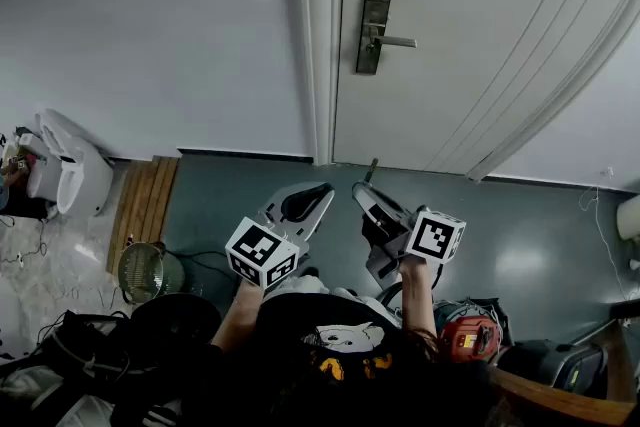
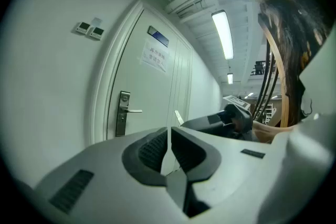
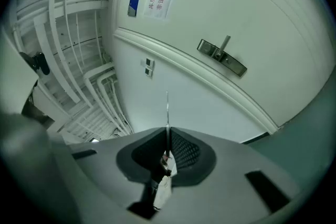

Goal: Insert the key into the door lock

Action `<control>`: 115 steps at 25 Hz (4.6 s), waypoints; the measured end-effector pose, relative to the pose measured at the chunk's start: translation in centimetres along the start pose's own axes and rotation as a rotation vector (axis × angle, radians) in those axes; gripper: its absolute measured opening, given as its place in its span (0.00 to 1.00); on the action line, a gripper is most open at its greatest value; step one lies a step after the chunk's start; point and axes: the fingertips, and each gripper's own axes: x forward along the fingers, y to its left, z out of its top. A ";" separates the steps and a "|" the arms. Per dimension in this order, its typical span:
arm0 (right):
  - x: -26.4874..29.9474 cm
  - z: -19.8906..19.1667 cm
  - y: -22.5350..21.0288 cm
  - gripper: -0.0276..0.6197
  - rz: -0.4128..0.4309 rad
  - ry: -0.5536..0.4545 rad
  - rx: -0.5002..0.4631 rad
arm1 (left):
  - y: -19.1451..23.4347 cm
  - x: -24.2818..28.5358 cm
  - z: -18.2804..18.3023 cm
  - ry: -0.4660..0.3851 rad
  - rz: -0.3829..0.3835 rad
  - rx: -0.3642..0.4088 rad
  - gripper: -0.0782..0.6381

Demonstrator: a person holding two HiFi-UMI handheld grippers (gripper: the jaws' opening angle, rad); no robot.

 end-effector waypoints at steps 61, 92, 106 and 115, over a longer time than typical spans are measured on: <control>9.5 7.7 -15.1 0.08 -0.135 0.073 0.131 | 14.3 12.7 -1.0 0.062 0.017 -0.025 0.15; 18.8 16.6 -22.7 0.08 -0.159 -0.011 0.168 | 24.4 22.2 -1.7 0.091 -0.127 -0.062 0.15; 20.1 21.7 -27.5 0.08 -0.038 -0.009 0.291 | 25.1 28.0 0.1 0.050 -0.090 -0.033 0.15; 21.6 22.0 -31.2 0.08 -0.007 -0.006 0.362 | 26.3 28.7 -0.5 0.046 -0.086 -0.034 0.15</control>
